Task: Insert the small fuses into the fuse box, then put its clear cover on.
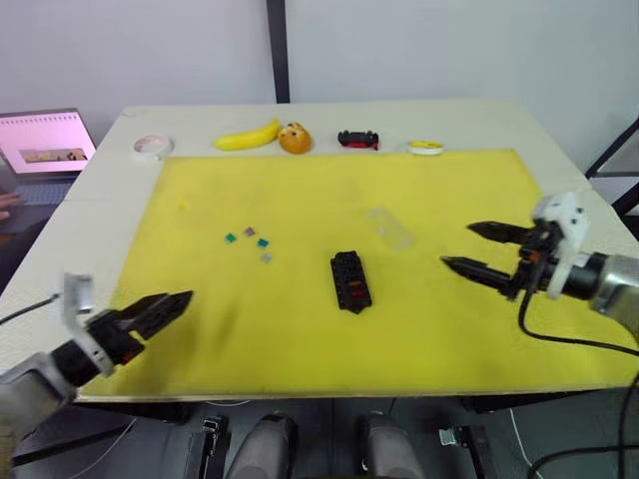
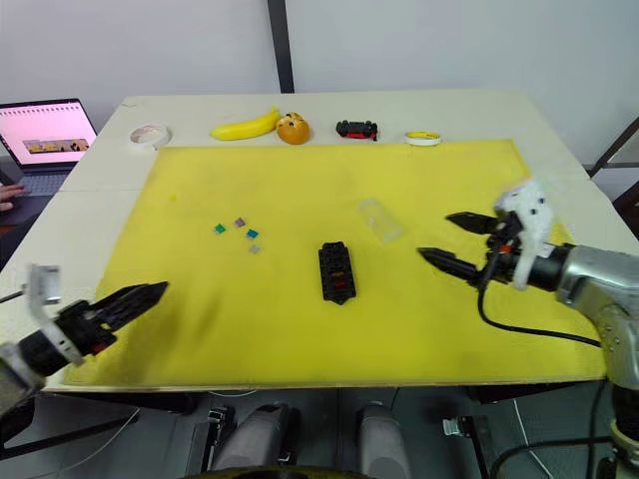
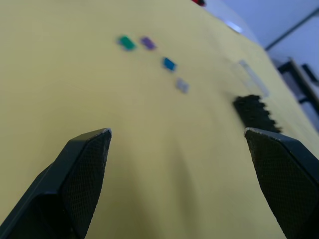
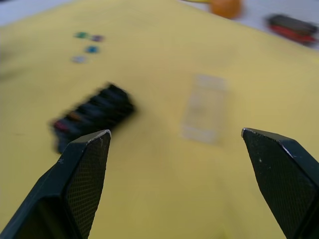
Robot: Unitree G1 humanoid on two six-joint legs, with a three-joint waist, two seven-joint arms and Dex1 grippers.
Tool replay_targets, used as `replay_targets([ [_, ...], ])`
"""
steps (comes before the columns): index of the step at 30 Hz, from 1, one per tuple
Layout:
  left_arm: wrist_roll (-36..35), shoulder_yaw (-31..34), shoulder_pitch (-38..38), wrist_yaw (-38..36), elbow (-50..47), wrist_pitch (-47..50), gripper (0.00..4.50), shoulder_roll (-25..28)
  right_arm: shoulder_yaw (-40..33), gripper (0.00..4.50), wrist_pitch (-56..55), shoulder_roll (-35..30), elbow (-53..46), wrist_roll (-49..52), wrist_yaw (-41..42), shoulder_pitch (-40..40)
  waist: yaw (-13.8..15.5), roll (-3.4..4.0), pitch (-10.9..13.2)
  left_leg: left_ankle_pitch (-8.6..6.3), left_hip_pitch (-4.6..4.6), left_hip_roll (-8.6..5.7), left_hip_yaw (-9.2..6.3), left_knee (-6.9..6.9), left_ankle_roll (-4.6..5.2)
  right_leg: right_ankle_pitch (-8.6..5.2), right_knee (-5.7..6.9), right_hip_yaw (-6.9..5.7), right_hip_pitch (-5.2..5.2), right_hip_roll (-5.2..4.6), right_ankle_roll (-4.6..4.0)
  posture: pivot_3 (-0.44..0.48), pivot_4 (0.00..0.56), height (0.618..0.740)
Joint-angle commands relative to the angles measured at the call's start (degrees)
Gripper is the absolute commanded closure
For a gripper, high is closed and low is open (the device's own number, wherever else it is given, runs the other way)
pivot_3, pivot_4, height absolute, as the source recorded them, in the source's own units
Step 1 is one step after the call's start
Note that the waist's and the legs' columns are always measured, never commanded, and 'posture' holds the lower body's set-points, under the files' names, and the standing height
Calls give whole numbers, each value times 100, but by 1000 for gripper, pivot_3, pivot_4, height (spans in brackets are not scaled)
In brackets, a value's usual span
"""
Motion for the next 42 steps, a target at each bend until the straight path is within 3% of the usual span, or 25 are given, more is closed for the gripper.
replay_targets([
  [1, -1175, -428, -510, 959, 273, 311, 0, 6, 338, 31, 219, 131, -615, 522, -91, -426, 1, -1, 0, 0, 0, 0, 0, 0, 0, 0, 0, 0, -1, 0, 0, 0, 150, 740],
  [6, -2708, -1049, -1184, 2445, 1000, 55, 0, 70, 997, 31, 310, 499, -938, 699, -384, -953, 0, -1, 0, 0, -2, 0, -4, 0, -1, 0, 2, 0, -6, 1, 1, 0, 150, 740],
  [10, -3515, -1393, -1415, 3266, 1611, -298, 0, 72, 1527, 31, 222, 806, -973, 526, -607, -1267, -6, -1, 0, 1, -4, -1, -3, -1, -3, 0, 3, 5, -13, 1, 1, 0, 150, 740],
  [17, -4193, -1861, -1534, 3685, 2139, -488, 0, 91, 1861, 31, 40, 995, -939, 234, -842, -1233, 6, -1, 0, 6, -6, -12, 0, 0, -12, 1, 3, 6, -15, 3, 1, 0, 150, 740],
  [29, -4290, -2151, -2075, 3898, 2781, -268, 0, -189, 1920, 31, -11, 1028, -1107, 117, -1075, -950, 5, -2, 0, 6, -7, -10, -1, -1, -13, 0, 4, 5, -17, 6, 1, 0, 150, 740],
  [38, -4289, -2300, -2537, 4505, 3129, -807, 0, -655, 1958, 31, -127, 1062, -1047, -119, -1273, -846, 10, -3, 0, 9, -7, -13, -2, 0, -17, 1, 4, 5, -15, 5, 1, 0, 150, 740],
  [42, -3891, -2445, -2447, 4531, 2980, -821, 0, -664, 1955, 31, -100, 1084, -1005, -154, -1344, -863, 14, -3, 0, 10, -7, -12, -2, 0, -19, 1, 4, 5, -16, 6, 1, 0, 150, 740],
])
